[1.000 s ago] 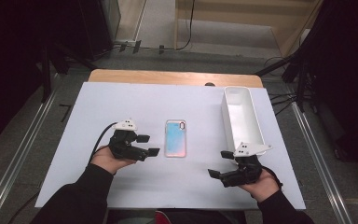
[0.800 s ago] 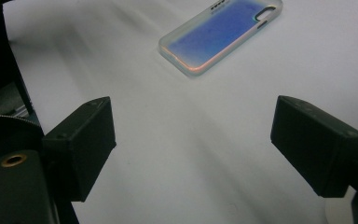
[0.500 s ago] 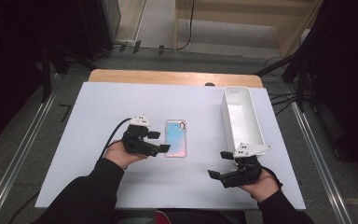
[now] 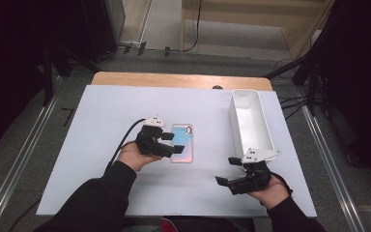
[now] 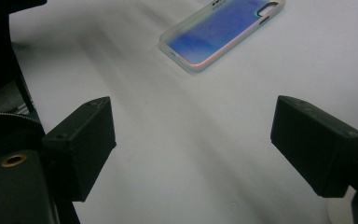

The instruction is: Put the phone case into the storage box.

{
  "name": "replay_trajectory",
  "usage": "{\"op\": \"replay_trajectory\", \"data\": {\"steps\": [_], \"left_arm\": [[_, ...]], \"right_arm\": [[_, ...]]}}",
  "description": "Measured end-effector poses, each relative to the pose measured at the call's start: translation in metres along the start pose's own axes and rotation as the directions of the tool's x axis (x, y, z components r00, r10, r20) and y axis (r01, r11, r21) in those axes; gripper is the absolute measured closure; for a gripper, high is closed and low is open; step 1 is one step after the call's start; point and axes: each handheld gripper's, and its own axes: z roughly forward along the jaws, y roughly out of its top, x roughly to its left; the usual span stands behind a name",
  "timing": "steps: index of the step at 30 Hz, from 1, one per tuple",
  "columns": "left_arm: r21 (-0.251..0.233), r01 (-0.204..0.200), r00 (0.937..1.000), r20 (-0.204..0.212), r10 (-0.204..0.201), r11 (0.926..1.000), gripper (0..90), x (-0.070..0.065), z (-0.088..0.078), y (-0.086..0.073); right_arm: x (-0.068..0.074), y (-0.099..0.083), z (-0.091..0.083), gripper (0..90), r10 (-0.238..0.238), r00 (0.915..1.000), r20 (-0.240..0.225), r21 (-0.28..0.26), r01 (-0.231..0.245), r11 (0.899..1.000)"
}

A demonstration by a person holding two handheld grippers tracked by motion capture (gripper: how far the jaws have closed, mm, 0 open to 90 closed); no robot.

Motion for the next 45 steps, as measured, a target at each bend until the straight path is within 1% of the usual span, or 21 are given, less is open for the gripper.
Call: {"op": "replay_trajectory", "data": {"steps": [2,3,5,6,8,10,11,12,13,15,18,20,21,25,26,28,33,39,42,43,45], "left_arm": [[0.002,-0.003,1.0000,0.000,0.003,1.0000,29.3,0.000,0.004,0.001],[0.006,-0.012,0.9999,-0.004,0.013,0.9999,31.6,0.000,0.005,0.001],[0.002,-0.006,1.0000,-0.007,0.006,1.0000,31.6,0.000,0.009,0.001],[0.007,-0.003,1.0000,-0.009,0.003,1.0000,31.6,0.000,0.010,0.001],[0.022,-0.013,0.9997,-0.018,0.013,0.9997,32.0,0.000,0.012,0.000],[0.030,-0.016,0.9993,-0.033,0.017,0.9994,37.6,-0.001,0.011,-0.001],[0.028,-0.026,0.9994,-0.022,0.027,0.9993,42.1,-0.001,0.010,-0.001],[0.012,-0.034,0.9992,-0.018,0.034,0.9994,57.4,-0.002,0.009,-0.002],[0.011,-0.040,0.9986,-0.034,0.040,0.9991,57.4,-0.003,0.007,-0.003],[0.009,-0.030,0.9984,-0.047,0.030,0.9995,70.2,-0.004,0.006,-0.003],[0.019,-0.011,0.9991,-0.042,0.011,0.9998,88.5,-0.001,0.005,-0.006],[0.035,0.005,0.9995,-0.031,-0.004,0.9994,89.3,0.000,0.006,-0.008],[0.035,0.008,0.9993,-0.036,-0.006,0.9994,89.3,0.000,0.007,-0.008],[0.035,-0.009,0.9994,-0.034,0.010,0.9993,89.3,0.002,0.008,-0.010],[0.026,-0.011,0.9992,-0.038,0.012,0.9996,89.2,0.002,0.008,-0.010],[0.033,-0.003,0.9988,-0.049,0.004,0.9995,89.2,0.003,0.008,-0.012],[0.075,0.003,0.9987,-0.052,0.001,0.9972,89.1,0.007,0.015,-0.017],[0.131,-0.009,0.9986,-0.050,0.016,0.9914,89.0,0.007,0.022,-0.022],[0.153,-0.004,0.9984,-0.055,0.012,0.9882,89.0,0.008,0.024,-0.025],[0.153,0.007,0.9987,-0.050,0.001,0.9882,89.0,0.008,0.025,-0.026],[0.167,0.004,0.9984,-0.055,0.006,0.9859,89.0,0.009,0.025,-0.028]], "right_arm": [[0.000,0.000,0.000,12.6,0.000,1.0000,0.000,0.000,0.000,1.000],[0.000,0.000,0.000,12.6,-0.002,1.0000,0.000,0.001,0.002,1.000],[0.000,0.000,0.000,12.6,-0.008,1.0000,0.001,0.002,0.008,1.000],[0.000,0.000,0.000,12.6,-0.010,0.9999,0.000,0.003,0.010,1.000],[0.000,0.000,0.000,12.6,-0.012,0.9999,-0.001,0.001,0.012,1.000],[0.000,-0.001,0.000,12.6,-0.010,1.0000,-0.001,0.001,0.010,1.000],[0.000,-0.001,0.000,12.6,-0.010,0.9999,-0.001,0.001,0.010,1.000],[0.000,-0.001,0.000,12.6,-0.010,0.9999,-0.001,0.002,0.010,1.000],[0.000,-0.001,0.000,12.6,-0.010,0.9999,-0.001,0.002,0.010,1.000],[0.000,-0.001,0.000,12.6,-0.011,0.9999,-0.001,0.002,0.011,1.000],[0.000,-0.001,0.000,12.6,-0.009,1.0000,0.001,0.002,0.009,1.000],[0.000,-0.001,0.000,12.6,-0.011,0.9999,0.000,0.002,0.011,1.000],[0.000,-0.001,0.000,12.6,-0.012,0.9999,0.001,0.002,0.012,1.000],[0.000,-0.001,-0.001,12.6,-0.014,0.9999,-0.002,0.002,0.014,1.000],[0.000,-0.001,-0.001,12.6,-0.014,0.9999,-0.001,0.000,0.014,1.000],[0.000,-0.001,-0.001,12.6,-0.013,0.9999,0.000,0.001,0.013,1.000],[0.000,-0.001,-0.001,12.6,-0.014,0.9999,0.000,0.002,0.014,1.000],[0.000,-0.001,-0.001,12.6,-0.015,0.9999,0.000,0.003,0.015,1.000],[-0.001,-0.001,-0.001,12.6,-0.017,0.9999,0.000,0.004,0.017,1.000],[0.000,-0.001,-0.001,12.6,-0.017,0.9999,0.000,0.005,0.017,1.000],[0.000,-0.001,-0.001,12.6,-0.016,0.9999,-0.001,0.007,0.016,1.000]]}}
